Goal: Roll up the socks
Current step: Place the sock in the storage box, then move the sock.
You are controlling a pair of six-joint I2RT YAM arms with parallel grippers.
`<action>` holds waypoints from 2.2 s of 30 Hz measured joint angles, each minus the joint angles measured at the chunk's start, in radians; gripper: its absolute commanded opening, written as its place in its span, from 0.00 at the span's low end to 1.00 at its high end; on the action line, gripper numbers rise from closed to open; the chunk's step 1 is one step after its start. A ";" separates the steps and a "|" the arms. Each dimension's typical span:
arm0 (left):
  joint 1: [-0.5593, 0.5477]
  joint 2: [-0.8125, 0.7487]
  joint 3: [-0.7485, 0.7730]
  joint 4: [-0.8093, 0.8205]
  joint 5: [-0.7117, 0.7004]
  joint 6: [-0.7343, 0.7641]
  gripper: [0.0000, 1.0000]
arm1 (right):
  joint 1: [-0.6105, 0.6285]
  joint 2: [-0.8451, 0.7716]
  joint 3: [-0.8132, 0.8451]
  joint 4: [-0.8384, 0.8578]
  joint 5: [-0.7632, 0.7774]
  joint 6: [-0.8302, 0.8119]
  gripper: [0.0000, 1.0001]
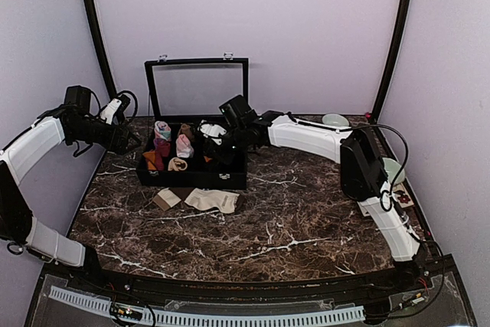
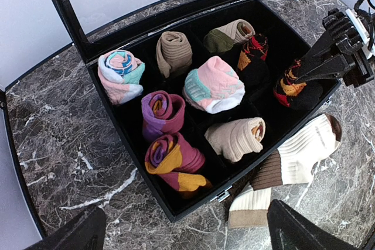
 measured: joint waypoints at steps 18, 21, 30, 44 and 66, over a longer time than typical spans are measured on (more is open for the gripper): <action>0.000 0.007 0.012 0.001 0.000 -0.007 0.99 | 0.030 0.019 -0.041 0.039 0.029 0.002 0.00; 0.000 0.007 0.012 0.003 0.000 -0.008 0.99 | 0.031 0.022 -0.066 0.076 0.051 0.004 0.00; 0.000 0.007 0.012 0.004 -0.001 -0.007 0.99 | 0.033 0.068 -0.037 0.088 0.069 0.002 0.25; 0.000 0.007 0.012 0.010 -0.011 -0.014 0.99 | 0.030 0.014 -0.063 0.114 0.133 0.005 0.64; 0.000 0.007 0.012 0.016 -0.025 -0.014 0.99 | 0.017 -0.056 -0.094 0.165 0.083 0.122 0.16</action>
